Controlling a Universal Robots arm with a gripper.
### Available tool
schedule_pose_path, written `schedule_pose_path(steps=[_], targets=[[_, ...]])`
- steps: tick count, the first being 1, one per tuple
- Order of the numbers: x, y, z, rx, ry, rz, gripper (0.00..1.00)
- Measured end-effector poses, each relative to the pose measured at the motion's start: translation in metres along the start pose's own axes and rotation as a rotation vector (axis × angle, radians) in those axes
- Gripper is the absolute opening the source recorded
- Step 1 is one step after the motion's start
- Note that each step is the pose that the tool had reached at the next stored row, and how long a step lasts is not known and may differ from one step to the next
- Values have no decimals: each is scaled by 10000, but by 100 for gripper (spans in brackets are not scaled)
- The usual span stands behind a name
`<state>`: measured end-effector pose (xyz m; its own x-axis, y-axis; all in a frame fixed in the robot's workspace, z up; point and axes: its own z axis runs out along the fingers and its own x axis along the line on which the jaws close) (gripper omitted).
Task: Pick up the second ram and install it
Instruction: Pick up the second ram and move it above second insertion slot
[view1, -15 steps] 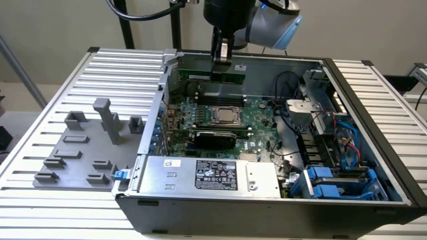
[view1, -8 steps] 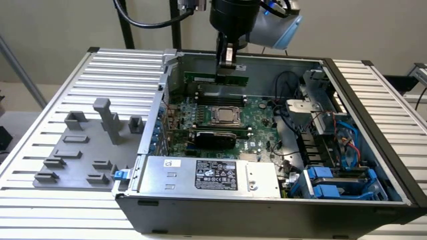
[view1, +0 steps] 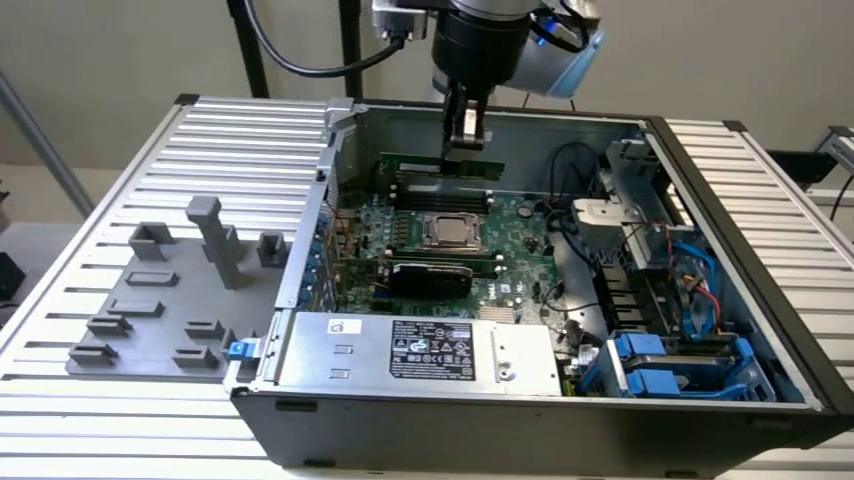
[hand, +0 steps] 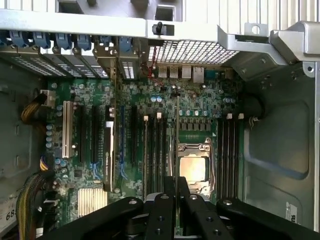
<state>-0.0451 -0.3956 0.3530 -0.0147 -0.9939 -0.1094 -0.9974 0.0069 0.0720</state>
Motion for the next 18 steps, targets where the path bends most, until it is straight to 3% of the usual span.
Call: schedule_pose_path(steps=[10, 13, 18], targets=[[4, -56, 172, 3, 19, 39, 14], [0, -68, 213, 6, 74, 49, 14], [-8, -85, 269, 14, 225, 65, 14]])
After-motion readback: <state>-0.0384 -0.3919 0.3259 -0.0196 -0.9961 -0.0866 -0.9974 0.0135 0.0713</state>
